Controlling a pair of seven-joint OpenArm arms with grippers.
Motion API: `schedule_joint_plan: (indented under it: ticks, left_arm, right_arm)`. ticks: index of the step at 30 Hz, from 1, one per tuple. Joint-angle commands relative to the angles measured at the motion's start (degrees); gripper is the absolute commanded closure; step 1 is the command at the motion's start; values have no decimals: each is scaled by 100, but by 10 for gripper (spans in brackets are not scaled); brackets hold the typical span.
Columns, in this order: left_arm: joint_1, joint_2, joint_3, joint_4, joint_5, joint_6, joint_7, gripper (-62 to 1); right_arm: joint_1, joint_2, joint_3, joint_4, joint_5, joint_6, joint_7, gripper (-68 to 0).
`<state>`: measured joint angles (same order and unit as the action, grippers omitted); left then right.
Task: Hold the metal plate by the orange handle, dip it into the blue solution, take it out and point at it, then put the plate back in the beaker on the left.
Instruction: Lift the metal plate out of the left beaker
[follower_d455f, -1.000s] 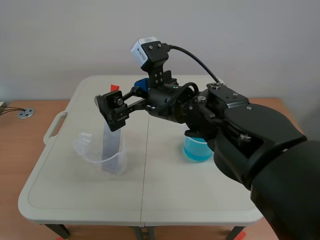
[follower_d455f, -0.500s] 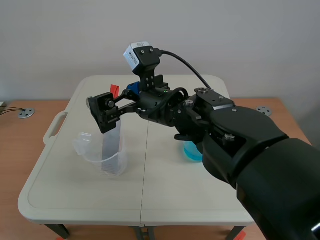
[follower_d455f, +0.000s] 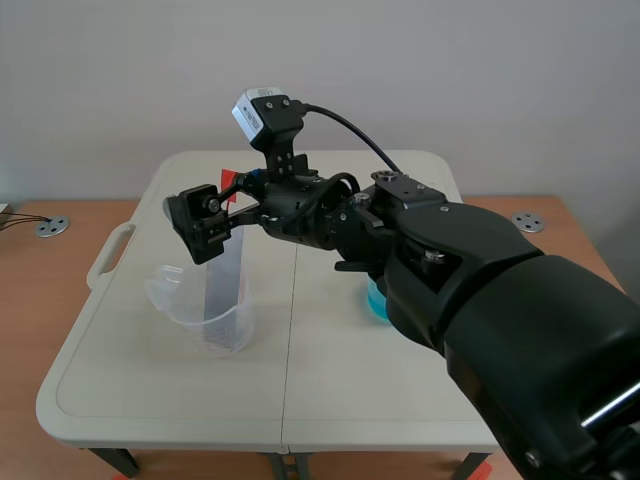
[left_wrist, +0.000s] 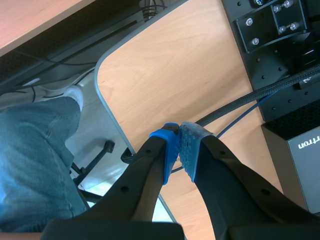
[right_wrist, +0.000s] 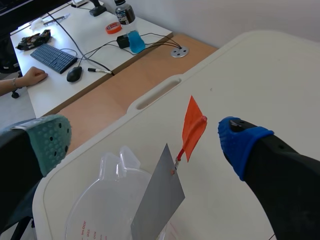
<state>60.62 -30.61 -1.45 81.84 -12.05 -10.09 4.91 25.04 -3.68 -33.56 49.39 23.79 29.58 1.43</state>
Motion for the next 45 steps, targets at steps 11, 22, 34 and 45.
schedule_joint_plan:
  ticks: [11, 22, 34, 45]
  left_arm:
    - [15, 26, 17, 55, -35, -37, 72, -34]
    - [15, 26, 17, 55, -33, -37, 118, -34]
    - [15, 24, 17, 55, -33, -37, 120, -34]
    - [15, 24, 17, 55, -33, -37, 142, -34]
  right_arm:
    - [166, -79, 0, 109, 85, 9, 83, -379]
    - [166, -79, 0, 109, 107, 7, 85, -159]
    - [166, -79, 0, 109, 81, 109, 24, -13]
    - [109, -76, 0, 186, 129, 1080, 157, -13]
